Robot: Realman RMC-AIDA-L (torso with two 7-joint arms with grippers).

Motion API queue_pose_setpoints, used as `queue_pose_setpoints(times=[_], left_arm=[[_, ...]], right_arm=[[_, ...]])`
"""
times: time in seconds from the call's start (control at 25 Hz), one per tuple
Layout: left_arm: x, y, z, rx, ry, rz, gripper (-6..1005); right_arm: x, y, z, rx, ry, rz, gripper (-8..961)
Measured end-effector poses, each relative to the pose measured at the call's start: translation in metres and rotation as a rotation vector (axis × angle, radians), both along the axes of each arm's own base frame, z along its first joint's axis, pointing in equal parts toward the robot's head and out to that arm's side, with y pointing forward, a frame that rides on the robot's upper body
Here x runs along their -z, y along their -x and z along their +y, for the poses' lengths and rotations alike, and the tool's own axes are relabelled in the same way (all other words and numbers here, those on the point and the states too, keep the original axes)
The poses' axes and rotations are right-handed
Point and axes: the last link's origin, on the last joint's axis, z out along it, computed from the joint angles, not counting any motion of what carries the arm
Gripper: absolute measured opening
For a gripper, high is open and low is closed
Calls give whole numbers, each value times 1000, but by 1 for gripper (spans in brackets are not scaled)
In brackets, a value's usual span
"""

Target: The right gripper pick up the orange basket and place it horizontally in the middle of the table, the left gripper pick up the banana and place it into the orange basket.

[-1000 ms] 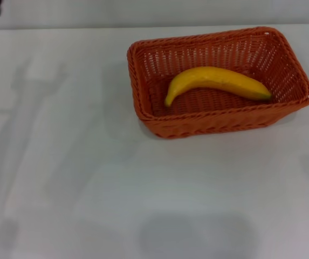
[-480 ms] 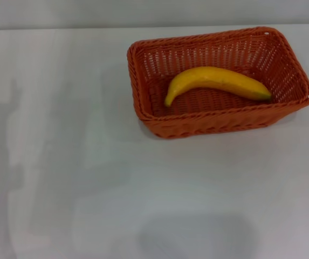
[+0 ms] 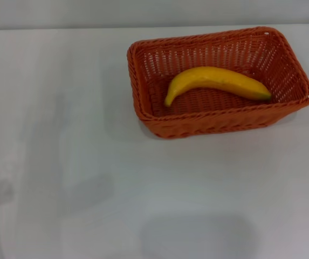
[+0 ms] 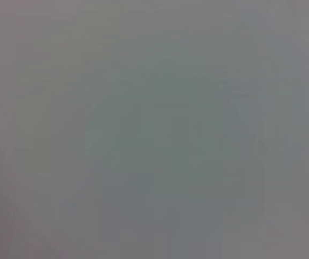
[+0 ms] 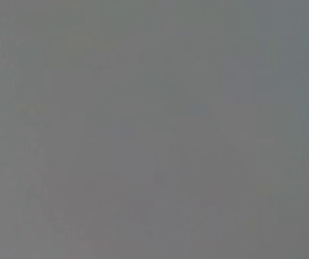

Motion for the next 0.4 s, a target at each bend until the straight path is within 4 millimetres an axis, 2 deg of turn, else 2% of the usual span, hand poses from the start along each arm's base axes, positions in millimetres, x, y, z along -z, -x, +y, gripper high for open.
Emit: queue_pose_setpoints(times=[0.4], left_arm=[[3,-4,3,11,11,-15,894]], right_arm=[[5,0,2,-2,6,23,847]])
